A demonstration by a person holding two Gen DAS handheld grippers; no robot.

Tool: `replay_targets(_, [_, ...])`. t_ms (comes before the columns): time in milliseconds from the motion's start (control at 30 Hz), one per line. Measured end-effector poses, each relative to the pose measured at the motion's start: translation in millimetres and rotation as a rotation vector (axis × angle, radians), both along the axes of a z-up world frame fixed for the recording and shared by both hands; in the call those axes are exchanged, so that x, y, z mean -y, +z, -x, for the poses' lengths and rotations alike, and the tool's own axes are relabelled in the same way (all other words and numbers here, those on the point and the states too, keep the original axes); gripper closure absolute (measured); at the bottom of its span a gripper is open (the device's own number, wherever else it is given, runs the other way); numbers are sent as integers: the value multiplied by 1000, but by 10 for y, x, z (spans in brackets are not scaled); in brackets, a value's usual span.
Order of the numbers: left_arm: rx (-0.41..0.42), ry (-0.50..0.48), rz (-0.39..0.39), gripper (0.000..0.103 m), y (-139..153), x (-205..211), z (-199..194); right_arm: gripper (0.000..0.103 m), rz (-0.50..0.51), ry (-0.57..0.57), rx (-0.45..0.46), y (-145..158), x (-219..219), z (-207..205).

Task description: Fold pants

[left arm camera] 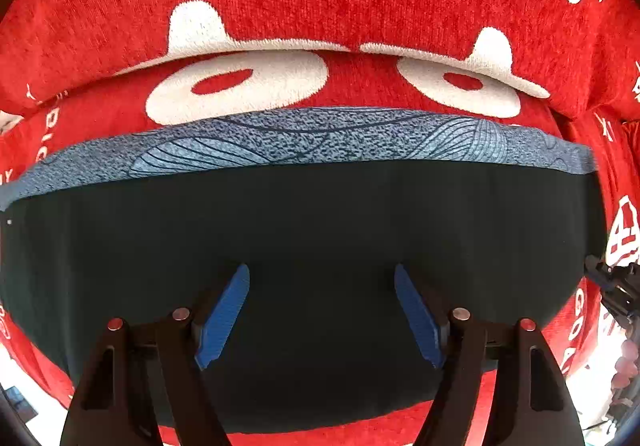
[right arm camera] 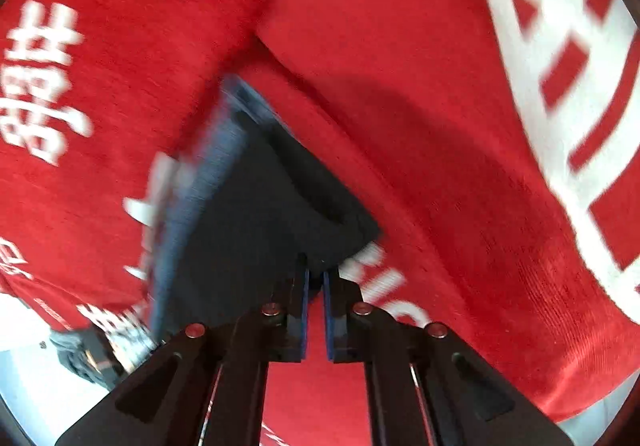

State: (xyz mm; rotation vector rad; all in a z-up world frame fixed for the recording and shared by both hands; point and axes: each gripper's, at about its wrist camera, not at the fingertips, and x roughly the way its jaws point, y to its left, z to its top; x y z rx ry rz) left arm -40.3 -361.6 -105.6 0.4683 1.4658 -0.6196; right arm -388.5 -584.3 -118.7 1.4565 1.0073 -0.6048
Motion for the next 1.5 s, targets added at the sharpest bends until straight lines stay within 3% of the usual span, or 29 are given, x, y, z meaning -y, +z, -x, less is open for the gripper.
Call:
replay_targets(67, [24,-9,13,28,88,2,-23,76,76,-7,-50,170,13,50])
replay_targets(133, [41,-12,25,28,160,-1,-93,74,146,-5,-69,362,41,30])
replay_targets(200, [56,-20,36,28,197,45,-147,74,240,59,-16,646,54,-154])
replay_targets(267, [67,-34,31,28,166,137,-201,74,265,159,47,757,40,-489])
replay_targets(333, [64,-34,21,28,66,285,-241,74,262,262,77,736,-7,-862])
replay_targets(433, [101,-16,3,28,-53,457,-284,74,306,422,45,493,-72,-1558])
replay_targets(500, [125,8,10,28,-95,566,-323,75,345,463,-19,283,-26,-1720])
replay_targets(567, [129,25,24,27,-120,642,-372,82,378,445,-19,167,94,-1759])
replay_targets(633, [131,26,22,25,-157,673,-449,89,395,404,-23,129,258,-1695])
replay_targets(700, [138,27,9,25,-160,692,-525,89,426,353,-118,139,428,-1544])
replay_targets(767, [133,38,1,25,-84,640,-609,88,372,256,-108,188,600,-1337])
replay_targets(933, [143,29,0,25,242,301,-637,74,282,170,-31,502,526,-809])
replay_targets(1000, [140,35,-13,25,319,-5,-608,59,235,122,-23,532,424,-567])
replay_targets(1167, [104,76,-78,25,297,-477,-440,58,82,0,-10,355,94,-183])
replay_targets(1233, [94,83,-116,25,195,-634,-318,62,33,-2,8,218,37,-194])
replay_targets(1267, [90,87,-135,25,129,-690,-274,84,13,2,15,143,31,-213])
replay_targets(1300, [88,85,-146,25,21,-689,-176,93,13,14,-7,100,25,-238])
replay_targets(1400, [117,89,-132,11,-37,-823,-126,94,70,67,-45,122,1,-274])
replay_targets(1500, [88,104,-131,11,-22,-887,-166,90,150,124,-132,265,-79,-385])
